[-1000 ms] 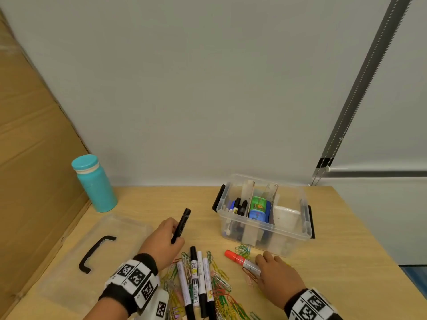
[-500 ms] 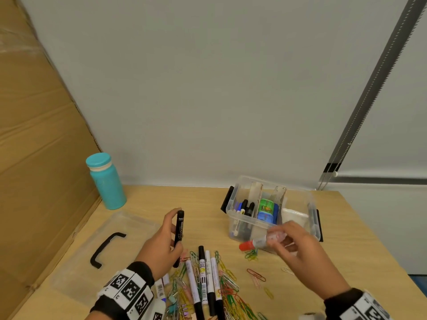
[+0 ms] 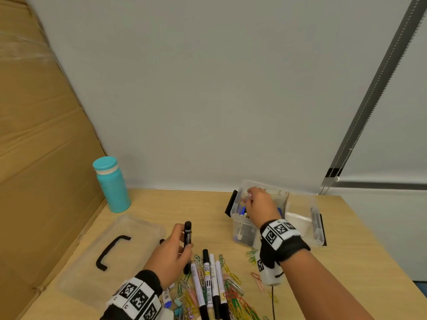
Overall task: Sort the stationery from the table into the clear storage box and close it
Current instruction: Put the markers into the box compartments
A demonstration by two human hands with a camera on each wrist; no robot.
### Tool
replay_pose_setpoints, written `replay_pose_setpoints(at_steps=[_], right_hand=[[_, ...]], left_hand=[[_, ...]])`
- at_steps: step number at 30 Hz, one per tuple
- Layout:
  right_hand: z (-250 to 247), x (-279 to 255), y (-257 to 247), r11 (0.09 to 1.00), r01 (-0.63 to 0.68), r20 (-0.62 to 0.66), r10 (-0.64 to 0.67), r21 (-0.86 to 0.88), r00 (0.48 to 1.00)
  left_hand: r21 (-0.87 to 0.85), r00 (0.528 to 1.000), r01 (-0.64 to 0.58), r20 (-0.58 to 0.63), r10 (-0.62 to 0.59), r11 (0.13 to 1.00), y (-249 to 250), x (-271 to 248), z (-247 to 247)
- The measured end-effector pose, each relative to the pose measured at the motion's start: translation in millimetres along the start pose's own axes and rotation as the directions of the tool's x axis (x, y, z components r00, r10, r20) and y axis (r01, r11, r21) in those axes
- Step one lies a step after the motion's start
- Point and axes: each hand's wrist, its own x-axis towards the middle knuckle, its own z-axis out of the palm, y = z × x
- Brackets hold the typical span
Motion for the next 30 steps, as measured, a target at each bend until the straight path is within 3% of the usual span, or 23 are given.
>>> replay_pose_setpoints(at_steps=[2, 4, 6, 9, 11, 13, 15, 17, 20, 22, 24, 26, 30], right_hand=[[6, 2, -3, 0.999, 0.002, 0.235, 0.011, -0.053, 0.972], [4, -4, -4, 0.999, 0.02, 0.338, -0.004, -0.045, 0.941], [-7, -14, 1, 0.999, 0.052, 0.254, -0.05, 0.0, 0.966], [-29, -36, 27, 0.997, 0.061, 0.004, -0.061, -0.041, 0.998], [-40, -52, 56, 0.989, -0.003, -0.153, -0.02, -0.147, 0.988], [-44, -65, 84, 0.958, -0.126, -0.229, 0.066, -0.258, 0.971], [-42, -74, 107, 0.929, -0.232, -0.204, 0.178, -0.287, 0.963], [-35, -79, 117, 0.947, -0.256, -0.161, 0.227, -0.193, 0.961], [-28, -84, 118, 0.969, -0.239, -0.202, 0.223, -0.057, 0.954], [-27, -84, 117, 0.967, -0.247, -0.22, 0.229, -0.062, 0.948], [-27, -84, 118, 0.964, -0.255, -0.215, 0.233, -0.079, 0.948], [-27, -84, 117, 0.963, -0.253, -0.211, 0.23, -0.091, 0.95], [-28, -84, 119, 0.968, -0.234, -0.221, 0.21, -0.087, 0.952]], left_hand=[[-0.026, 1.0, -0.007, 0.002, 0.007, 1.0, 1, -3, 0], [-0.059, 1.0, -0.016, -0.007, 0.016, 0.998, -1, -4, 0], [-0.061, 0.999, -0.034, -0.01, 0.034, 0.998, -4, -5, 0], [0.005, 0.993, -0.109, -0.046, 0.109, 0.994, -6, -7, 3], [0.076, 0.984, -0.163, -0.062, 0.168, 0.984, 3, -6, 6], [0.148, 0.968, -0.229, -0.069, 0.241, 0.962, 19, -4, 6], [0.229, 0.938, -0.325, -0.048, 0.344, 0.918, 43, 4, 9], [0.327, 0.906, -0.405, 0.02, 0.422, 0.854, 70, 17, 14], [0.518, 0.834, -0.532, 0.186, 0.519, 0.67, 101, 55, 30], [0.624, 0.787, -0.602, 0.354, 0.506, 0.498, 110, 86, 43], [0.682, 0.793, -0.6, 0.437, 0.424, 0.418, 113, 111, 52], [0.702, 0.826, -0.562, 0.445, 0.346, 0.437, 114, 128, 59], [0.674, 0.882, -0.469, 0.391, 0.263, 0.571, 104, 142, 74]])
